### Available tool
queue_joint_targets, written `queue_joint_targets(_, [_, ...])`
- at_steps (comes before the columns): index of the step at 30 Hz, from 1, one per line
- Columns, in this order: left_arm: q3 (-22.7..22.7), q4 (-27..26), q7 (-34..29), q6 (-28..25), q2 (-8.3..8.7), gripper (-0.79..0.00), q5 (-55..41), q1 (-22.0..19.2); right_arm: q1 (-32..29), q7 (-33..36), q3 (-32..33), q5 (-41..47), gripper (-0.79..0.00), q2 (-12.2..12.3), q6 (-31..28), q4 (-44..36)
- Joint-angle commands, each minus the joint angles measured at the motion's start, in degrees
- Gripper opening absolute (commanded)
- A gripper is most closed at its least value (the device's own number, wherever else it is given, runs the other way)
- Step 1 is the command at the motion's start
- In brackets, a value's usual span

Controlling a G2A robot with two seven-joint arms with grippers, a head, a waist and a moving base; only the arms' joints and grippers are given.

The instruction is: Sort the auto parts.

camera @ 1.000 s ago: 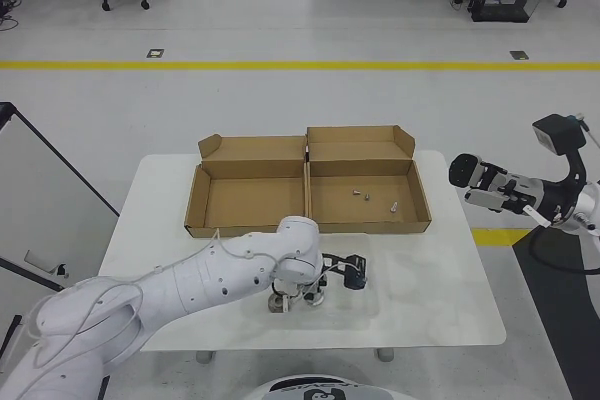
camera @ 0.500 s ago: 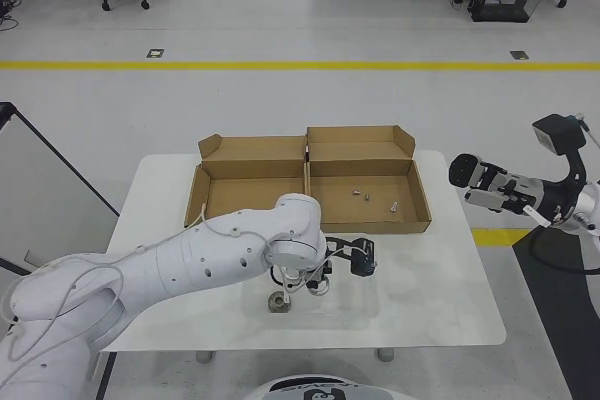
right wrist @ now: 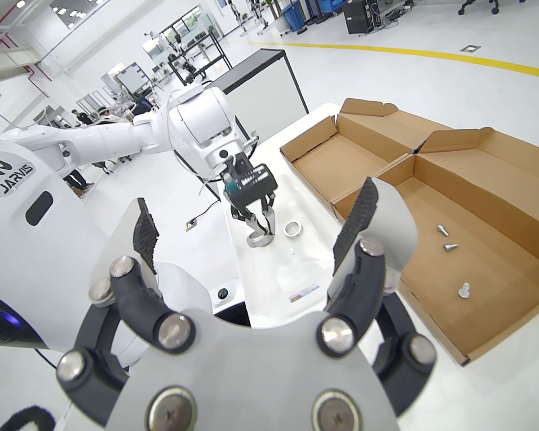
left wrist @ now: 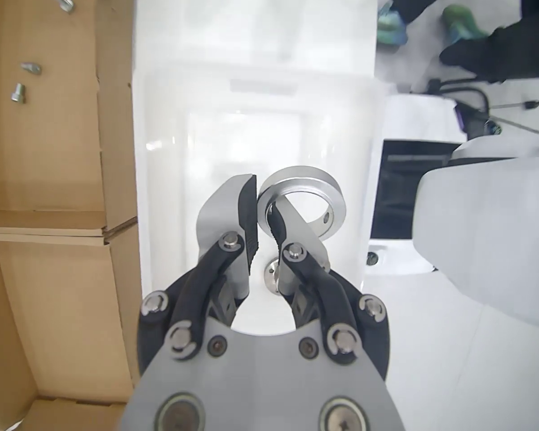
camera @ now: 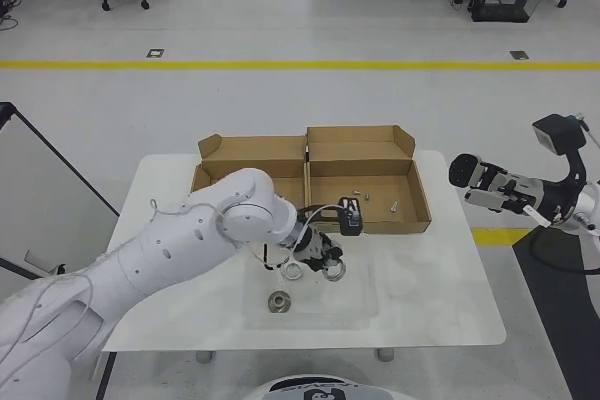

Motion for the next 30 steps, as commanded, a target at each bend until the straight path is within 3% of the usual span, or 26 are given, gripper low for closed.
queue_joint_targets(1, [-4.0, -0.8, 2.0, -1.8, 1.88, -0.785, -0.8, 2.7, 0.0, 0.0, 0.0, 0.0, 0.0, 0.0, 0.0, 0.0])
queue_joint_targets(6, [-14.1, -3.7, 9.4, -10.1, 5.89, -0.785, -4.5, 10.2, 0.0, 0.0, 0.0, 0.0, 0.0, 0.0, 0.0, 0.0])
queue_joint_targets(12, [-20.7, -3.9, 16.5, -18.9, 7.82, -0.785, -9.0, 15.1, 0.0, 0.0, 0.0, 0.0, 0.0, 0.0, 0.0, 0.0])
queue_joint_targets(18, [-23.0, -2.5, 24.6, -27.1, 7.72, -0.785, -13.9, 16.0, 0.0, 0.0, 0.0, 0.0, 0.0, 0.0, 0.0, 0.0])
queue_joint_targets(24, [-23.9, -4.3, 31.6, -27.1, 7.07, -0.785, -15.8, 15.5, 0.0, 0.0, 0.0, 0.0, 0.0, 0.0, 0.0, 0.0])
queue_joint_targets(30, [-25.9, -7.6, 39.8, -27.1, 6.7, -0.785, -14.6, 17.4, 0.0, 0.0, 0.0, 0.0, 0.0, 0.0, 0.0, 0.0])
